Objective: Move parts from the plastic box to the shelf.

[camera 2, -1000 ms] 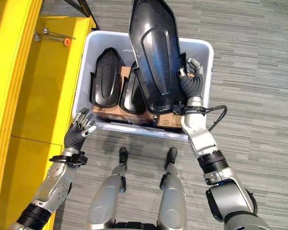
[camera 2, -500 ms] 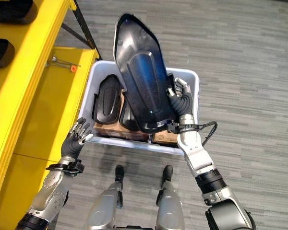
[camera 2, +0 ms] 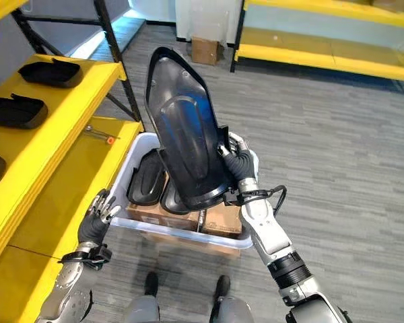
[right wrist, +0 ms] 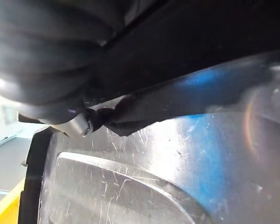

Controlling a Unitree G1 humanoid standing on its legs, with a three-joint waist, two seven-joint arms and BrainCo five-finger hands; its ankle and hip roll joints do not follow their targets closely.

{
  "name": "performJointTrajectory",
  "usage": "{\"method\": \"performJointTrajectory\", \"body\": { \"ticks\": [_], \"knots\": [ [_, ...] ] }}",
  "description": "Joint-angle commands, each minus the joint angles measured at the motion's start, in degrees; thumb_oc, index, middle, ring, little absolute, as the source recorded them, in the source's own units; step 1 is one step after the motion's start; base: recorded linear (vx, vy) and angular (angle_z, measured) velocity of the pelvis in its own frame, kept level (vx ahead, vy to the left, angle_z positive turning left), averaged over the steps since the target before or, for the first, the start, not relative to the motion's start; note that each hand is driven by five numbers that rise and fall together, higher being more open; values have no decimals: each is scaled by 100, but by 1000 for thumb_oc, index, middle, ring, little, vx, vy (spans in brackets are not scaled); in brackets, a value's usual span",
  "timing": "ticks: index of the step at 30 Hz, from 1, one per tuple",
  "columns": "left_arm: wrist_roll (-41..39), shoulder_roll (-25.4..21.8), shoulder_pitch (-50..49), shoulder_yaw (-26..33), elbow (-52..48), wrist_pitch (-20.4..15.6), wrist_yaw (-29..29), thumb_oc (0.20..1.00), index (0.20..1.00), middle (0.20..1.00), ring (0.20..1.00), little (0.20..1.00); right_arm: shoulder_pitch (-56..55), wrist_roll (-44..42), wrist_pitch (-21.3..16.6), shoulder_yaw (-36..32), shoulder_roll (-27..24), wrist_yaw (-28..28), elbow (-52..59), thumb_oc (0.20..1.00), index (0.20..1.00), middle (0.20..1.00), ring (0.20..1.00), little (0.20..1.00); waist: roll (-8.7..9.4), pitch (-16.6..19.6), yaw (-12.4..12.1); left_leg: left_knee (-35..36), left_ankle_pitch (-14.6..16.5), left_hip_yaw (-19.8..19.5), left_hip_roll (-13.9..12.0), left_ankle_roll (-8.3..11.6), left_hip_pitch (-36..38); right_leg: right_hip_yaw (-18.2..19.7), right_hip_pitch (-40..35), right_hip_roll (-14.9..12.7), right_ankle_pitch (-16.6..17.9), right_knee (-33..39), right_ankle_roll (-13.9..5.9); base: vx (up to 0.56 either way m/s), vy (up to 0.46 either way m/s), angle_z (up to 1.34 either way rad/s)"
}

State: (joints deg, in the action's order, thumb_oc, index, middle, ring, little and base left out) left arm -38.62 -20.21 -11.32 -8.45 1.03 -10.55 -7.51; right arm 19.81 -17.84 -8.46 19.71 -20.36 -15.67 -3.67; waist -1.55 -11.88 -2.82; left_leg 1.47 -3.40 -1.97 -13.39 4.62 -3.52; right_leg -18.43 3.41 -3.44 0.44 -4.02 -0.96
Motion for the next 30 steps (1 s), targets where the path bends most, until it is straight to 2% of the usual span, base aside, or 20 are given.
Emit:
{"method": "performJointTrajectory", "body": {
  "ticks": [1,2,3,4,5,7,8,10,11,18,19,22,24,27,30],
  "knots": [
    [208,-140,112,19,-133,-164,-32,1000,1000,1000,1000,1000,280,-216,-482,-113,192,-57,415,200,200,200,200,200,138,313,-159,129,-1016,77,-342,455,-166,-306,121,-47,-911,-557,-139,-96,-55,73],
    [218,-120,196,-27,-109,-137,-40,1000,1000,1000,1000,1000,216,-146,-460,-194,128,-107,507,200,200,200,200,200,214,292,-122,-29,-858,398,-344,348,-136,-492,71,-168,-866,-522,-102,-73,-30,69],
    [218,-121,197,-28,-109,-137,-40,1000,1000,1000,1000,1000,215,-146,-459,-195,127,-107,509,200,200,200,200,200,214,288,-121,-37,-852,395,-342,347,-136,-494,67,-170,-867,-522,-103,-111,2,69],
    [263,-91,238,-62,-110,-121,-26,1000,1000,1000,1000,1000,81,-125,-446,-275,69,-121,582,200,200,200,200,200,250,313,-73,-242,-624,620,-369,270,-42,-672,55,-280,-822,-501,-105,-33,37,81],
    [291,-66,259,-95,-99,-100,-14,1000,1000,1000,1000,1000,1,-147,-451,-310,60,-130,605,200,200,200,200,200,258,346,-25,-342,-446,750,-425,298,88,-717,14,-343,-893,-539,-144,-30,37,97],
    [293,-64,256,-99,-100,-100,-15,1000,1000,1000,1000,1000,-7,-148,-450,-312,57,-130,610,200,200,200,200,200,256,336,-25,-358,-427,747,-426,299,98,-718,1,-347,-908,-553,-148,-4,84,82],
    [280,3,250,-120,-60,-76,2,1000,1000,1000,1000,1000,-208,-287,-417,-387,73,-133,656,200,200,200,200,200,184,499,86,-214,-117,1074,-465,325,399,-970,13,-518,-844,-570,-218,-40,149,60],
    [346,29,245,-164,-22,-72,3,1000,1000,1000,1000,1000,-283,-292,-436,-404,58,-148,729,200,200,200,200,200,130,560,116,-2,-85,1177,-384,286,389,-1070,-32,-611,-758,-525,-307,-26,200,82],
    [351,46,222,-134,-26,-70,0,1000,1000,1000,1000,1000,-313,-316,-416,-445,67,-137,733,200,200,200,200,200,128,585,137,81,-99,1189,-364,308,384,-1083,-29,-659,-705,-497,-320,4,228,89],
    [471,-28,162,-28,-42,-35,-31,1000,1000,1000,1000,1000,-413,-314,-311,-513,147,-109,728,200,200,200,200,200,205,665,57,110,211,1205,70,136,418,-1268,-295,-1086,-202,-211,-622,21,207,30],
    [492,-57,138,24,-65,-54,-53,1000,1000,1000,1000,1000,-428,-323,-285,-506,164,-70,732,200,200,200,200,200,245,672,-12,43,330,1171,219,64,376,-1304,-398,-1196,-81,-89,-706,36,205,26],
    [517,-86,70,148,-86,-47,-77,1000,1000,1000,1000,1000,-428,-283,-225,-480,214,-29,725,200,200,200,200,200,312,656,-127,-142,487,1114,411,-26,264,-1361,-480,-1367,47,-13,-791,42,234,19],
    [563,-127,-11,282,-159,-51,-122,1000,1000,1000,1000,1000,-434,-227,-190,-448,302,29,742,200,200,200,200,200,418,560,-362,-452,711,896,761,-176,-3,-1529,-635,-1657,440,140,-1013,26,317,16],
    [567,-160,-55,324,-200,-50,-114,1000,1000,1000,1000,1000,-409,-211,-183,-449,330,38,736,200,200,200,200,200,452,527,-419,-576,794,789,917,-257,-137,-1579,-657,-1745,513,162,-1057,2,176,45],
    [594,-216,-97,390,-237,-69,-108,1000,1000,1000,1000,1000,-368,-225,-182,-437,441,15,673,200,200,200,200,200,480,466,-553,-734,930,654,1204,-410,-297,-1598,-676,-1933,696,129,-1151,15,248,51]
  ]
}}
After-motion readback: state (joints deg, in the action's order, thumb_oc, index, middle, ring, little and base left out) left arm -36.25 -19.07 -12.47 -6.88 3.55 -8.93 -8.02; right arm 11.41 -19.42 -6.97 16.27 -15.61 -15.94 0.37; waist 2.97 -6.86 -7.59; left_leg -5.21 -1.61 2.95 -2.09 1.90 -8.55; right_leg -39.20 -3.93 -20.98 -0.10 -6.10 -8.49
